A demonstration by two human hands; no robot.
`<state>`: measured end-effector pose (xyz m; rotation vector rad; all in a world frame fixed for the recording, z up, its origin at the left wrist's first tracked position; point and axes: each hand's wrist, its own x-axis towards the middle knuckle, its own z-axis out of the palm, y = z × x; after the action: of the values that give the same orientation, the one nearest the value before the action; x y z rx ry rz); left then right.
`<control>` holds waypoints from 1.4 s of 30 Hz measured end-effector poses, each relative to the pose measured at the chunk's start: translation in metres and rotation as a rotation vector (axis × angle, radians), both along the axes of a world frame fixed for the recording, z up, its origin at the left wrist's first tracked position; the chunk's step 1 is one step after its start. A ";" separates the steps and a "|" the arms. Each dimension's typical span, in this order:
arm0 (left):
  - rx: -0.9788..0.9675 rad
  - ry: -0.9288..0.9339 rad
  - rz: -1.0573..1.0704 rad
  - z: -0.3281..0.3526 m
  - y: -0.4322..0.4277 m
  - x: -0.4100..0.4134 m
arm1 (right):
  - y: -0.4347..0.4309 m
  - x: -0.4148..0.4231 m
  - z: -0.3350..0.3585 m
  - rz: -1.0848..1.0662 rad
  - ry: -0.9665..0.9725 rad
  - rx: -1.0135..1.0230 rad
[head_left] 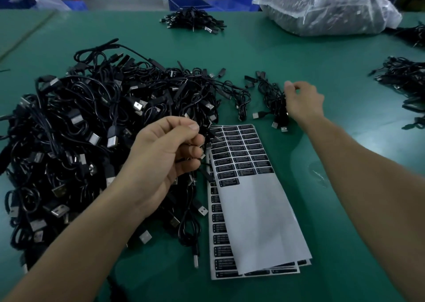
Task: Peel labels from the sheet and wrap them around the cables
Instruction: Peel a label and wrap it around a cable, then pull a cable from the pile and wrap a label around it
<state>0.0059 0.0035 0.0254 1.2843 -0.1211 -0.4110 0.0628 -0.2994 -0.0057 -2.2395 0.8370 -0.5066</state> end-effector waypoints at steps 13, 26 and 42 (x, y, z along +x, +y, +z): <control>0.043 -0.044 0.030 -0.002 0.001 -0.001 | 0.014 -0.011 -0.014 0.062 -0.081 -0.054; 1.322 -1.089 -0.351 -0.028 -0.007 -0.019 | 0.100 -0.059 0.030 0.536 -0.190 -0.154; 1.278 -1.044 -0.348 -0.020 0.007 -0.016 | 0.128 -0.099 0.003 0.522 0.317 -0.265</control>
<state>-0.0102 0.0105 0.0052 2.6653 -1.1113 -0.0103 -0.0359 -0.1711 -0.0027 -2.6986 0.3093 -0.0126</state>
